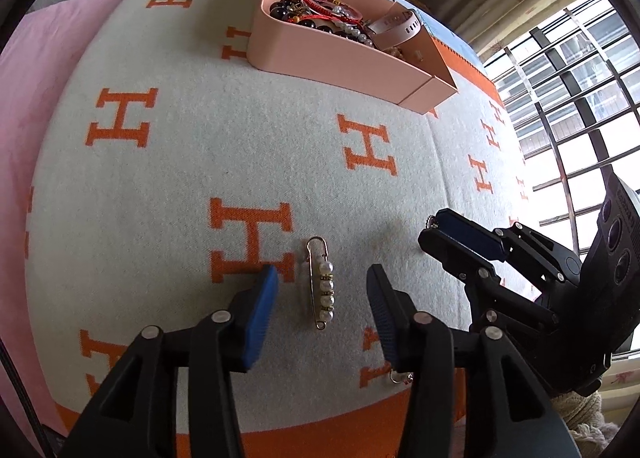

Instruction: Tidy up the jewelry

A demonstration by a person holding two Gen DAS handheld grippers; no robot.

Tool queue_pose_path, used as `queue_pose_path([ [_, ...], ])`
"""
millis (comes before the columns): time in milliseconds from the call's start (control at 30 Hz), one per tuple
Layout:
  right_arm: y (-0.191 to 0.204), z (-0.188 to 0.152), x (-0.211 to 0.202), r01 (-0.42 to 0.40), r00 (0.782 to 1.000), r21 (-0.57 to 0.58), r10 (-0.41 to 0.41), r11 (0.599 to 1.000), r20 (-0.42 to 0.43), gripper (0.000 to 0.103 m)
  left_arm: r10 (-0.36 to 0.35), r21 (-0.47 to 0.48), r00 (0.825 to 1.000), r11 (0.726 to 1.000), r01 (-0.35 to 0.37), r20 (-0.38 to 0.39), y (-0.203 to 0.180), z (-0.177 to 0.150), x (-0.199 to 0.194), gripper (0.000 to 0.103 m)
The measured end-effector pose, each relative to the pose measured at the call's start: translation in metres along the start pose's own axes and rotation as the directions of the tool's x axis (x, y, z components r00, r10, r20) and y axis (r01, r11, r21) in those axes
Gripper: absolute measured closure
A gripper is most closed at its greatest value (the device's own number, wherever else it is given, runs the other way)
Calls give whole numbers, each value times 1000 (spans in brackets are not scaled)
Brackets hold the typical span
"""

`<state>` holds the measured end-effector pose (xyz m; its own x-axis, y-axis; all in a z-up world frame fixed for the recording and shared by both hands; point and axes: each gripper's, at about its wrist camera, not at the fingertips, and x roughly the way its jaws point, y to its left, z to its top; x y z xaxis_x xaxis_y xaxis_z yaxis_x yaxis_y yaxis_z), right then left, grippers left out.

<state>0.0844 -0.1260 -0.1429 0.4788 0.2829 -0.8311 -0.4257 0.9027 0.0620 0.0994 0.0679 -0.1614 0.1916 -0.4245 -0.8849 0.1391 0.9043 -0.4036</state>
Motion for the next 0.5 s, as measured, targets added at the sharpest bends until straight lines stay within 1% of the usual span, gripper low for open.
queue_pose_path([
  [100,1,-2,-1,-9,1000,4,9,1000,5,84,51,28,999,998,-51,-1,-8,0,0,55],
  [167,1,-2,-3,-14,1000,8,14,1000,10,84,108,60,994,993,-107,-14,-18,1,5,56],
  [200,0,-2,-4,-15,1000,10,15,1000,13,84,137,78,990,988,-135,-20,-23,1,8,62],
  [233,0,-2,-4,-14,1000,13,14,1000,15,84,176,102,984,980,-173,-23,-30,1,11,68],
  [267,-1,-3,-5,-13,1000,15,13,1000,17,84,215,128,976,969,-211,-20,-36,1,13,72],
  [300,-2,-3,-7,-12,1000,18,11,1000,20,84,240,149,970,961,-233,-29,-41,1,15,79],
  [367,-4,-3,-9,-13,1000,27,12,1000,27,84,287,193,957,942,-275,-40,-51,2,20,79],
  [467,-7,-4,-12,-21,999,40,19,999,38,84,354,262,934,906,-332,-42,-65,4,27,81],
  [500,-8,-5,-13,-23,999,43,21,999,41,84,358,276,933,901,-333,-43,-70,4,29,86],
])
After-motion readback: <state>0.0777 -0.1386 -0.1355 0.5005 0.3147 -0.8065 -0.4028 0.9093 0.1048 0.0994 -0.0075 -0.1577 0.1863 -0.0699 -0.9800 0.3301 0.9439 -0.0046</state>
